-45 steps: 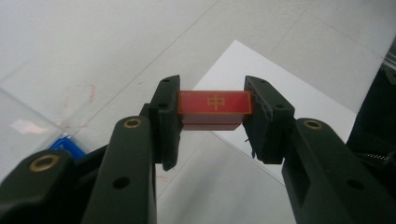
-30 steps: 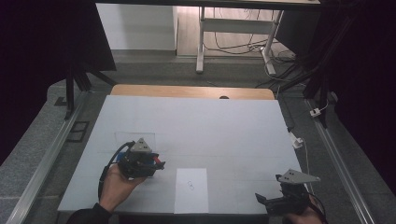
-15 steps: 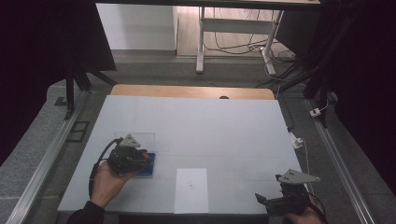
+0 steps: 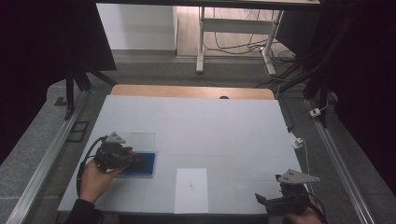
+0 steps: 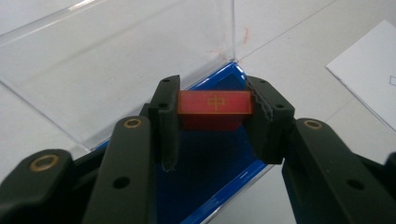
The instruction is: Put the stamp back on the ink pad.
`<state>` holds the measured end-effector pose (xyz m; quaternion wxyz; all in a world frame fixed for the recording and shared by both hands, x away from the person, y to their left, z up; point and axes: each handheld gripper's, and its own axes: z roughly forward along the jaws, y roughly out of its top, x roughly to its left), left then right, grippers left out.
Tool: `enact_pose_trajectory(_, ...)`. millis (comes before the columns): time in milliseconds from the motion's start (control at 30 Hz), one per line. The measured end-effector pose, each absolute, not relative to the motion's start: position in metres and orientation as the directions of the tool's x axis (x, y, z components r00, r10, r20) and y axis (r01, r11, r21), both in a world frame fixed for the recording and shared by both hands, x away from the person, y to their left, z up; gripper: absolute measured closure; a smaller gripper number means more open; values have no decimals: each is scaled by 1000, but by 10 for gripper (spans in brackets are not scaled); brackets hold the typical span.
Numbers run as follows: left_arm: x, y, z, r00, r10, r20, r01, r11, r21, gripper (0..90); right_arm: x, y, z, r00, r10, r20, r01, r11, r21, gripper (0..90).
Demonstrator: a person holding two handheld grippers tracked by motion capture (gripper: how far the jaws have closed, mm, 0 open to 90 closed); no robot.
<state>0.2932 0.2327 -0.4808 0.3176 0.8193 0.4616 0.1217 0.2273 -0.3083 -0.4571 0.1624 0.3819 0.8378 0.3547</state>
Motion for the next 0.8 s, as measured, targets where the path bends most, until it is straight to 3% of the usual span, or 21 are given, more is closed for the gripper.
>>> enact_pose_trajectory(200, 294, 228, -487, 567, 822, -50, 669, -424, 611, 584, 227, -308, -457, -656, 755, -1, 525, 457, 718, 0)
enact_pose_trajectory(500, 298, 227, -497, 558, 828, -54, 705, -438, 558, 584, 227, -308, -457, -658, 753, -5, 522, 461, 718, 0)
enact_pose_trajectory(800, 299, 228, -498, 556, 828, -67, 706, -428, 564, 583, 227, -308, -457, -657, 754, -3, 524, 460, 717, 0)
